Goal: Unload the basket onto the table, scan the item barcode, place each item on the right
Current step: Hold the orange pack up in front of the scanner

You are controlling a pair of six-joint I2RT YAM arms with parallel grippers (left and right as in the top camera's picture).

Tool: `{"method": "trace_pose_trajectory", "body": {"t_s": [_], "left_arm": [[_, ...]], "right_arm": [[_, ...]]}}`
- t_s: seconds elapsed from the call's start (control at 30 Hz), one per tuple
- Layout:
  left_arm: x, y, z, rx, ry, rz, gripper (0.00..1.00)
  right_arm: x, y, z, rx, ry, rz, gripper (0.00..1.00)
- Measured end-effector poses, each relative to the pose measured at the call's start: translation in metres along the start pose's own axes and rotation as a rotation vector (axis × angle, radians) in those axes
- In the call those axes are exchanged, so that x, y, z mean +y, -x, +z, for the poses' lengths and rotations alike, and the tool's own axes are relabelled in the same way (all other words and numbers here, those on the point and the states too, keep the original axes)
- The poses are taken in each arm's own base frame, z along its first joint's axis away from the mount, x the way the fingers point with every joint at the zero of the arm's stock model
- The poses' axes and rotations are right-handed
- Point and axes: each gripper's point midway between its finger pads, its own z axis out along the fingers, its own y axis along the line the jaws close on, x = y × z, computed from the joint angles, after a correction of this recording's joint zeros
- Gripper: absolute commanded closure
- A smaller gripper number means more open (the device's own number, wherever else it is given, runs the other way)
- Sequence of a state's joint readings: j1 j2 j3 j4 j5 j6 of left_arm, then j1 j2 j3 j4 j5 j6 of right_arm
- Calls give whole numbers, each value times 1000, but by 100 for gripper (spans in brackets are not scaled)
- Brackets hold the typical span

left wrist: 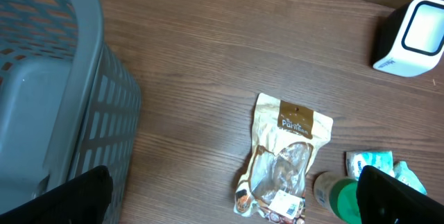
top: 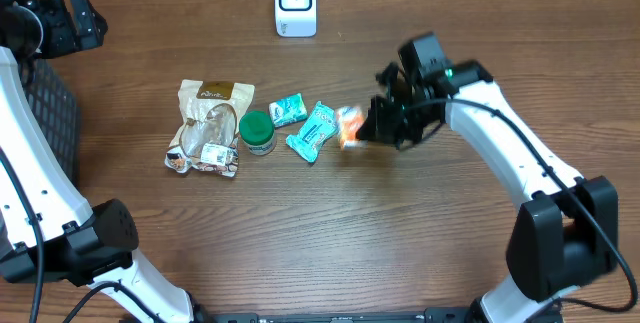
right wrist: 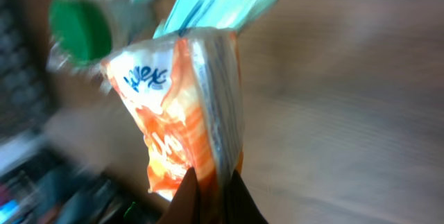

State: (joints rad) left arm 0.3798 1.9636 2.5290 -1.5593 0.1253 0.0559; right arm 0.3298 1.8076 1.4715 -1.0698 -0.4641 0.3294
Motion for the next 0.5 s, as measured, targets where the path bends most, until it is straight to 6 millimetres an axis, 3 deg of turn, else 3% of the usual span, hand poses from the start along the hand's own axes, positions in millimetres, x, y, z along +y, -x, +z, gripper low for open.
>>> {"method": "trace_pose_trajectory", "body": {"t_s": [0.03, 0.1, 0.23, 0.33, 0.37, 0.5], "left_arm": [[0, 0, 0, 0, 0, 0, 0], [0, 0, 0, 1, 0, 0, 0], [0, 0, 0, -1, 0, 0, 0], [0, 0, 0, 0, 0, 0, 0], [0, 0, 0, 0, 0, 0, 0], [0, 0, 0, -1, 0, 0, 0]], "right_arm": [[2, 16, -12, -50, -75, -11, 96], [27, 72, -51, -259, -170, -84, 96], [64, 133, -92, -513, -256, -200, 96], [78, 167, -90, -648, -355, -313, 96], [84, 189, -82, -730, -426, -380, 96], [96, 236, -40, -878, -609, -553, 96]]}}
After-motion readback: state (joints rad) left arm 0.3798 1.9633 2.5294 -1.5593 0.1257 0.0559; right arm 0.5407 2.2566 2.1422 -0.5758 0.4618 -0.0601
